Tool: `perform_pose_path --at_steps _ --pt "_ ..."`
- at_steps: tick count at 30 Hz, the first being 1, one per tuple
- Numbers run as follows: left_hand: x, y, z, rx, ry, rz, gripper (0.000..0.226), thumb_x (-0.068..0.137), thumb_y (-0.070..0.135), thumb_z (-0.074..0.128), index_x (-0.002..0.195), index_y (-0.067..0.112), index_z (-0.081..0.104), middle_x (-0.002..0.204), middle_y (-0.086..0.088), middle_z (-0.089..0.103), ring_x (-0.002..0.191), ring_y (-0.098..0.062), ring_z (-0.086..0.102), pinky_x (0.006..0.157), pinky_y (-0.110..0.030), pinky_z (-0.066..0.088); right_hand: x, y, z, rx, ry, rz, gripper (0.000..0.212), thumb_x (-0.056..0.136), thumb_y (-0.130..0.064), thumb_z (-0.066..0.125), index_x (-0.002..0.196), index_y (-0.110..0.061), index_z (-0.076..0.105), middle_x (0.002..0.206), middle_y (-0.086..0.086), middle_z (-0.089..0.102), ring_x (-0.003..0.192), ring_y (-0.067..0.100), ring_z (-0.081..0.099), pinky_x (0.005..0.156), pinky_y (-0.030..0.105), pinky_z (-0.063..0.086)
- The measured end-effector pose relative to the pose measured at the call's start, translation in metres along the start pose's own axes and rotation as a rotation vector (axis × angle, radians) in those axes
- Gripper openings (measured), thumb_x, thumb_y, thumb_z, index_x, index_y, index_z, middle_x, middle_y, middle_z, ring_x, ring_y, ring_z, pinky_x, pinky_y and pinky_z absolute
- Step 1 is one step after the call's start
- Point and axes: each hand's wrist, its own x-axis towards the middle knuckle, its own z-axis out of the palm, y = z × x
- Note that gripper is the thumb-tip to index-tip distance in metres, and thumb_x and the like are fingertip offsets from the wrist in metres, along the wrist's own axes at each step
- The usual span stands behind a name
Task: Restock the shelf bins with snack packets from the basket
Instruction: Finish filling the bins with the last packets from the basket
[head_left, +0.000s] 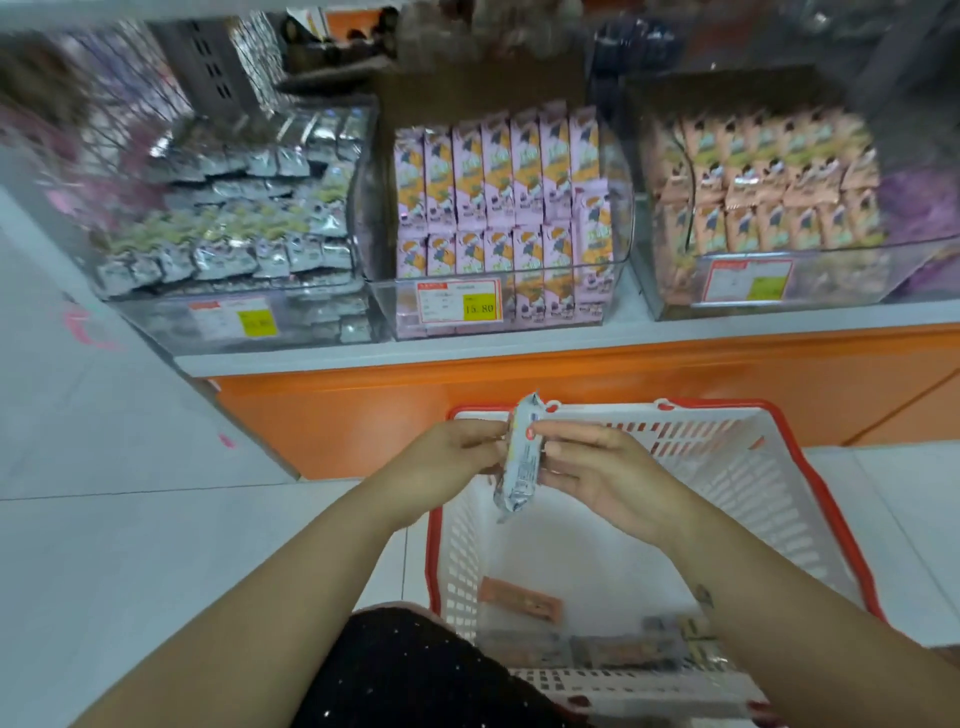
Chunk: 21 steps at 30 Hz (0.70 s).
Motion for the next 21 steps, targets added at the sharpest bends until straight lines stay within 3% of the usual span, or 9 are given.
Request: perform_pose_path --at_steps 3,5,8,11,14,16,18,20,21 --pt "-0.024 0.015 0.001 -0.216 0.026 0.011 0.027 0.094 0.022 0.058 0.12 0.03 0.06 0.107 0.006 0.069 0.103 -0.014 0.066 0.09 -0.034 0.05 -0.016 -0.018 0.022 0.097 0.007 -0.074 0.017 0.071 0.0 0.061 0.076 -0.008 0.075 0.089 0.014 0.072 0.08 0.023 0.071 0.067 0.028 0.057" --pt "-0.04 0.024 0.0 -0.286 0.018 0.063 0.036 0.091 0.022 0.062 0.125 0.03 0.057 0.112 0.002 0.065 0.105 -0.017 0.065 0.082 -0.034 0.055 -0.023 -0.027 0.034 0.109 0.002 -0.12 0.014 0.07 -0.001 0.061 0.071 -0.01 0.072 0.085 0.013 0.072 0.078 0.023 0.07 0.066 0.029 0.058" --pt "-0.063 0.038 -0.001 -0.267 0.042 0.161 0.041 0.09 0.024 0.063 0.125 0.04 0.053 0.121 0.004 0.061 0.104 -0.015 0.064 0.075 -0.024 0.054 -0.03 -0.037 0.051 0.085 -0.031 -0.164 0.011 0.071 -0.003 0.061 0.08 -0.009 0.059 0.085 0.012 0.07 0.078 0.023 0.068 0.068 0.029 0.058" --pt "-0.08 0.047 -0.004 -0.286 0.084 0.249 0.039 0.09 0.023 0.062 0.117 0.05 0.053 0.117 0.012 0.064 0.104 -0.014 0.065 0.082 -0.025 0.052 -0.036 -0.051 0.068 0.074 -0.075 -0.197 0.016 0.072 -0.003 0.06 0.086 -0.009 0.054 0.084 0.011 0.07 0.076 0.021 0.069 0.065 0.029 0.057" --pt "-0.093 0.052 -0.012 -0.375 0.143 0.317 0.049 0.079 0.026 0.069 0.123 0.044 0.055 0.118 0.009 0.065 0.1 -0.016 0.067 0.084 -0.033 0.054 -0.036 -0.065 0.09 0.086 -0.118 -0.237 0.013 0.08 0.001 0.055 0.087 -0.009 0.052 0.086 0.012 0.071 0.077 0.021 0.069 0.066 0.029 0.058" --pt "-0.098 0.054 -0.022 -0.438 0.25 0.347 0.056 0.071 0.028 0.07 0.126 0.032 0.057 0.114 0.002 0.067 0.093 -0.013 0.068 0.077 -0.029 0.052 -0.031 -0.074 0.107 0.051 -0.117 -0.267 0.014 0.088 0.005 0.05 0.089 -0.008 0.053 0.091 0.013 0.07 0.081 0.02 0.069 0.072 0.029 0.059" --pt "-0.098 0.057 -0.036 -0.506 0.365 0.349 0.045 0.076 0.021 0.067 0.12 0.025 0.06 0.094 0.004 0.072 0.078 -0.008 0.068 0.07 -0.024 0.051 -0.02 -0.084 0.121 -0.149 -0.097 -0.32 0.014 0.091 0.003 0.053 0.096 -0.01 0.058 0.102 0.011 0.068 0.092 0.019 0.068 0.082 0.031 0.057" --pt "-0.096 0.058 -0.056 -0.542 0.481 0.333 0.029 0.086 0.012 0.063 0.113 0.022 0.061 0.078 0.008 0.069 0.066 -0.003 0.064 0.07 -0.023 0.052 -0.007 -0.092 0.126 -0.59 -0.039 -0.413 0.02 0.092 -0.009 0.059 0.108 -0.02 0.061 0.121 0.002 0.063 0.111 0.014 0.06 0.1 0.034 0.048" --pt "-0.093 0.058 -0.068 -0.531 0.538 0.321 0.027 0.089 0.011 0.061 0.114 0.021 0.06 0.082 0.005 0.068 0.067 -0.003 0.064 0.075 -0.026 0.053 0.001 -0.096 0.125 -0.864 -0.009 -0.463 0.027 0.093 -0.015 0.059 0.118 -0.024 0.059 0.132 -0.002 0.057 0.122 0.012 0.052 0.108 0.034 0.04"
